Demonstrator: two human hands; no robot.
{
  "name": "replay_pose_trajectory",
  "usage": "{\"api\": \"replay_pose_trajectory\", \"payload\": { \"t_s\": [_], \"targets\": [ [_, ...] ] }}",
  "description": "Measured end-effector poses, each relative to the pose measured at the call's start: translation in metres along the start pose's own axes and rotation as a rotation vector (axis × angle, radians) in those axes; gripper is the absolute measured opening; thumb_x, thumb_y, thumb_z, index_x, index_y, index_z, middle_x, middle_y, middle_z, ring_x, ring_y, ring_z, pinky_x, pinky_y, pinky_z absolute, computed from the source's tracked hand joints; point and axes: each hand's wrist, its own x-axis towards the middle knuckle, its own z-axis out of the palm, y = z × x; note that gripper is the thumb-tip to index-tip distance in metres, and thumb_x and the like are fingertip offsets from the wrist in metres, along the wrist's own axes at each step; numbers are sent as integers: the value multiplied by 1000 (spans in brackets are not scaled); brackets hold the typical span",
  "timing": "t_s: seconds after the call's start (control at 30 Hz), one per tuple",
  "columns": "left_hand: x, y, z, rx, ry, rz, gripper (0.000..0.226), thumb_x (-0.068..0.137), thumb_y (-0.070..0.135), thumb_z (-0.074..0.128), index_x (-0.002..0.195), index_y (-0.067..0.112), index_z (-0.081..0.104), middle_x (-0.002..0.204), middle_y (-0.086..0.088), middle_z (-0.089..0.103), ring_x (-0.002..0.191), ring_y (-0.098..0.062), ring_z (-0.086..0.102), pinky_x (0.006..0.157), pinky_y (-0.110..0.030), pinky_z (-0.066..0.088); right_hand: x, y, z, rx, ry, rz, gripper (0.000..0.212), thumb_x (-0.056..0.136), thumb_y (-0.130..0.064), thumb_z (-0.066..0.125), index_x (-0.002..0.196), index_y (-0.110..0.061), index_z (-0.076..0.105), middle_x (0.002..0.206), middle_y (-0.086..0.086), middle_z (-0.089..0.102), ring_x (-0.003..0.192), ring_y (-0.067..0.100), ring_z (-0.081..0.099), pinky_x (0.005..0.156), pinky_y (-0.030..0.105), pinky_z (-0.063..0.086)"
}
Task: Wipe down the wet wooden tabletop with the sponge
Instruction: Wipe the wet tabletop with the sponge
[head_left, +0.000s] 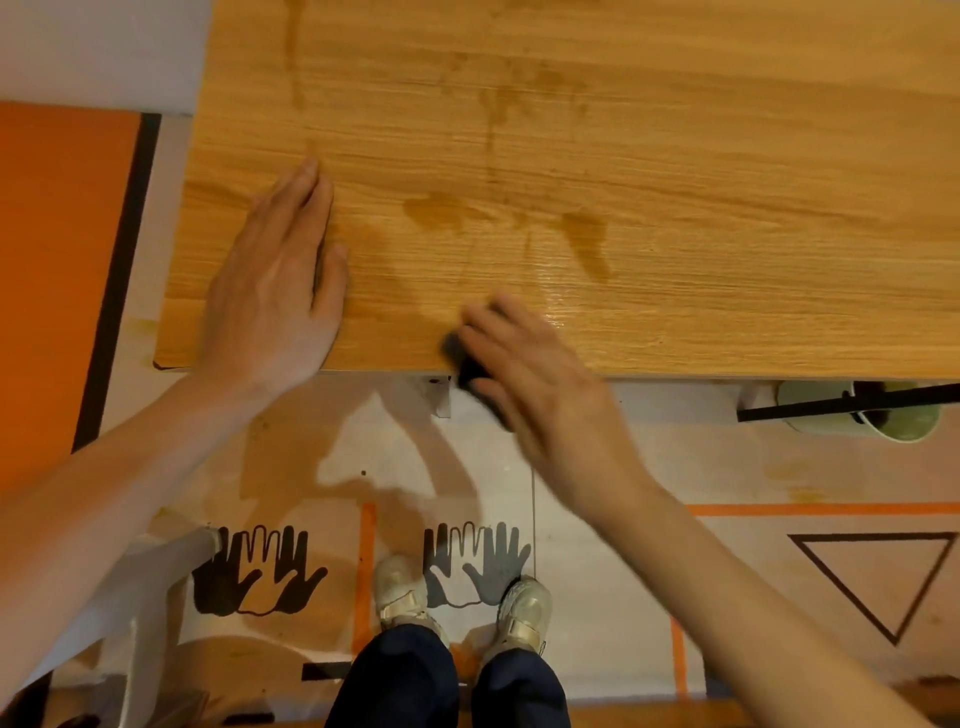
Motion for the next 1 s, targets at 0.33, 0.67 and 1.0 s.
{"api": "replay_pose_trajectory", "payload": {
  "t_s": [0.33,0.67,1.0],
  "targets": [
    [-1,1,1,2,7,23,54,110,27,29,157,2,25,167,-12,20,155,-24,17,127,-36,10,-2,21,-24,-56,175,436,46,102,-27,41,144,-7,42,153,1,36,149,17,14,120,46,21],
    [-1,0,1,-6,-14,38,59,108,32,25,159,3,20,168,-11,14,156,-21,11,127,-33,5,72,35,-21,67,237,497,36,99,-20,52,134,-10,56,149,5,44,147,26,21,119,44,24],
    [0,0,3,-11,-30,30,59,107,31,23,159,2,19,168,-12,13,156,-23,11,127,-39,9,113,58,-30,94,180,487,35,99,-17,52,133,-10,57,147,6,46,146,23,25,119,41,24]
  ]
}}
